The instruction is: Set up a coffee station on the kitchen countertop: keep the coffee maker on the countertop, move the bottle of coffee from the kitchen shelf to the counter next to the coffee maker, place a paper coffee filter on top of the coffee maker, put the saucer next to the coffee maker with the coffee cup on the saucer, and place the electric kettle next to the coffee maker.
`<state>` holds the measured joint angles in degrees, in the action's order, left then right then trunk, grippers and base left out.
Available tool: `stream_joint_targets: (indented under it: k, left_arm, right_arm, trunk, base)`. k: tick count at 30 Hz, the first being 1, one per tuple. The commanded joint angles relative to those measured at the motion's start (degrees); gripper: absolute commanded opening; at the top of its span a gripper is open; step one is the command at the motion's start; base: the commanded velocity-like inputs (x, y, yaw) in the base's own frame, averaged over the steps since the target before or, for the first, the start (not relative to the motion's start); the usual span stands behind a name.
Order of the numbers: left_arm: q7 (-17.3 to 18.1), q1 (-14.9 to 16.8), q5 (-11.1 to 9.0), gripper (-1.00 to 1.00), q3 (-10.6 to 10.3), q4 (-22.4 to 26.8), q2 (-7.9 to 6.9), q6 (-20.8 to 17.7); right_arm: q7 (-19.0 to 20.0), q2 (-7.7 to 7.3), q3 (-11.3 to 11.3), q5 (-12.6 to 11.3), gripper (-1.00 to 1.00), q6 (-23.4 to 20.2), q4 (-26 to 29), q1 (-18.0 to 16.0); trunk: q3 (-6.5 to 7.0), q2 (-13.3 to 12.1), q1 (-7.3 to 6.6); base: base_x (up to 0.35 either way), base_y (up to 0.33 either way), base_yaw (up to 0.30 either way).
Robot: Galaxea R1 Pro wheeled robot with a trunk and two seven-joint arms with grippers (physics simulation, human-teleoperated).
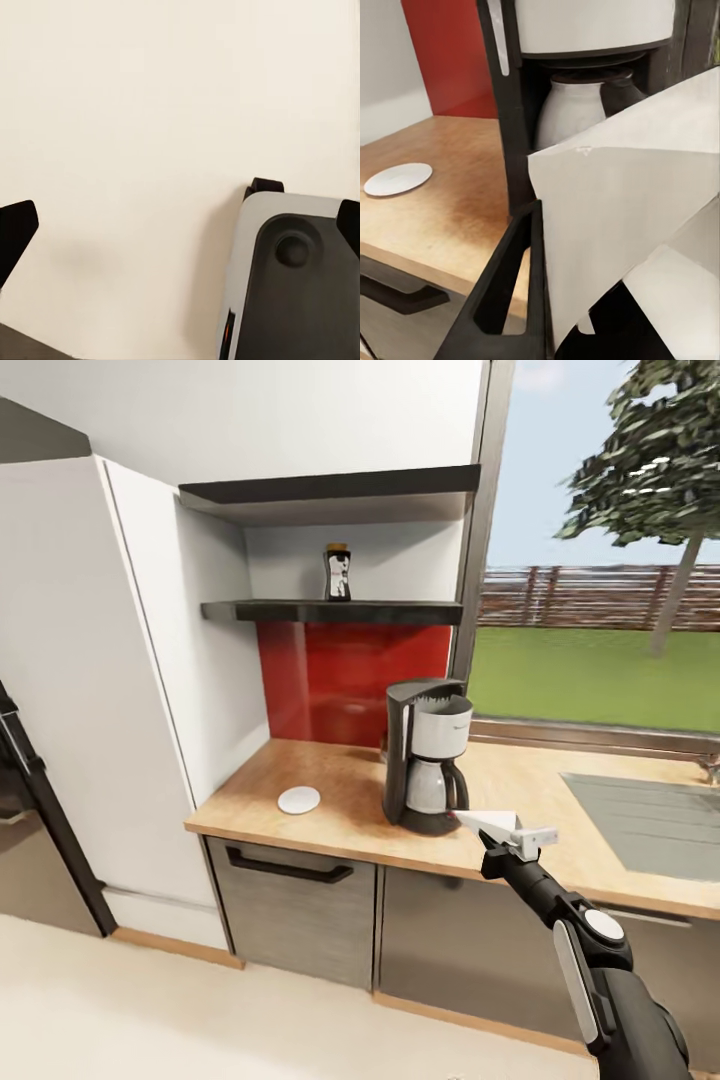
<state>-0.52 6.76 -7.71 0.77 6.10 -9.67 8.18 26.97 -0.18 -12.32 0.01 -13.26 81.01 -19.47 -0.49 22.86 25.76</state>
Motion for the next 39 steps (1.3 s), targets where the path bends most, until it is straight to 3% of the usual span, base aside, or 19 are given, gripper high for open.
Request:
stream_joint_targets:
  k: [1, 9, 24, 39]
  left_arm:
    - [0.0, 0.0, -0.4, 1.00, 0.0, 0.0, 0.00, 0.2]
    - [0.0, 0.0, -0.4, 1.00, 0.0, 0.0, 0.06, 0.2]
    - [0.1, 0.0, -0.3, 1.00, -0.2, 0.0, 0.35, 0.2]
    - [0.1, -0.3, 0.6, 1.00, -1.1, -0.2, -0.21, -0.3]
  right_arm:
    - [-0.1, 0.02, -0.1, 0.0, -1.00, -0.4, 0.1, 0.0]
    - [-0.1, 0.02, -0.1, 0.0, -1.00, -0.4, 0.1, 0.0]
    - [-0.1, 0.03, -0.1, -0.1, -1.00, -0.3, 0.1, 0.0]
    - [-0.2, -0.16, -0.5, -0.2, -1.00, -0.7, 0.7, 0.0]
  trunk:
    - [0.01, 0.1, 0.03]
    - [0.45, 0.1, 0.03]
    - [1.28, 0.1, 0.03]
    - [1.44, 0.1, 0.03]
  base:
    - [0.000, 0.000, -0.256]
    - [0.000, 0.012, -0.256]
    - [-0.057, 0.184, -0.255]
    - [0.000, 0.001, -0.020]
